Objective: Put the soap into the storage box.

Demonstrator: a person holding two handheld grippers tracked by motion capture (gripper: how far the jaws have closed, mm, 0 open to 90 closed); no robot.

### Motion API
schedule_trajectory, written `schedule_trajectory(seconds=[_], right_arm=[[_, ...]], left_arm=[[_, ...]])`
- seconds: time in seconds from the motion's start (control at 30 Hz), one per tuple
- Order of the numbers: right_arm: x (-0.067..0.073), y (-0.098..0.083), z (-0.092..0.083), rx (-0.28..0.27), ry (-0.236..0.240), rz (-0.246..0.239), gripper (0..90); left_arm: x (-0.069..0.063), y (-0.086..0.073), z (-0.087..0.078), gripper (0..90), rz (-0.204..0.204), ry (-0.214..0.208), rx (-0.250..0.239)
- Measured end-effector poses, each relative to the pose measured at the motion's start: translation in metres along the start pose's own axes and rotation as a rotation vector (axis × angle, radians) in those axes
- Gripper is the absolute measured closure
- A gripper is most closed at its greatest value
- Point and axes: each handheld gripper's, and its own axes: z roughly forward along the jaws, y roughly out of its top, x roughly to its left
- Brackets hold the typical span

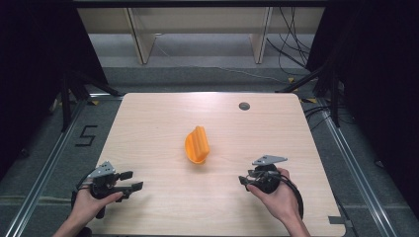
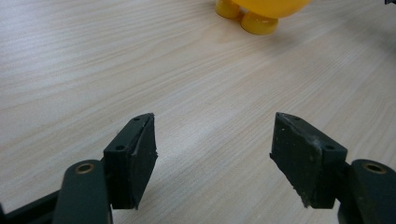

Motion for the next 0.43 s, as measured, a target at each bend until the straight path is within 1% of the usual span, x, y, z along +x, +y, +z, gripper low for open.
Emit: schedule_trajectory(seconds=[0.03, 0.07, 0.1, 0.13, 0.17, 0.2, 0.23, 0.27, 0.3, 0.33, 0.37, 0.4, 0.43], right_arm=[[-0.001, -0.004, 0.0, -0.005, 0.007, 0.028, 55.5], [-0.003, -0.008, 0.0, -0.03, 0.011, 0.043, 56.2], [-0.006, -0.012, 0.002, -0.063, 0.027, 0.065, 56.4], [-0.004, -0.015, 0.002, -0.066, 0.055, 0.139, 56.5], [-0.005, -0.018, 0.005, -0.072, 0.055, 0.162, 56.7], [-0.009, -0.02, 0.006, -0.092, 0.05, 0.142, 56.7], [-0.011, -0.02, 0.004, -0.099, 0.047, 0.133, 56.8], [-0.012, -0.02, 0.004, -0.114, 0.062, 0.143, 57.2], [-0.012, -0.019, 0.005, -0.129, 0.073, 0.163, 58.1], [-0.013, -0.019, 0.002, -0.127, 0.072, 0.171, 58.7], [-0.013, -0.019, 0.003, -0.138, 0.074, 0.162, 61.4], [-0.013, -0.019, 0.003, -0.138, 0.074, 0.162, 61.4], [-0.013, -0.019, 0.003, -0.138, 0.07, 0.172, 63.0]], left_arm=[[-0.001, 0.0, 0.0, 30.3, -0.009, -0.003, 0.002], [0.0, 0.0, -0.001, 30.3, 0.004, -0.009, 0.002], [-0.001, 0.0, -0.001, 30.4, 0.004, -0.005, -0.008], [-0.001, 0.001, -0.002, 30.3, 0.001, -0.012, -0.008], [-0.001, 0.001, -0.002, 30.3, 0.007, -0.015, -0.003], [-0.001, 0.002, -0.002, 30.3, 0.006, -0.017, -0.004], [-0.001, 0.002, -0.002, 30.3, 0.005, -0.019, -0.003], [-0.001, 0.001, -0.002, 30.3, 0.006, -0.018, -0.004], [-0.001, 0.001, -0.002, 30.3, 0.006, -0.019, -0.002], [-0.001, 0.001, -0.002, 30.4, 0.005, -0.02, -0.003], [-0.001, 0.002, -0.003, 30.3, 0.007, -0.02, -0.002], [-0.001, 0.002, -0.003, 30.3, 0.01, -0.019, 0.001], [-0.001, 0.003, -0.003, 30.3, 0.012, -0.016, -0.003]])
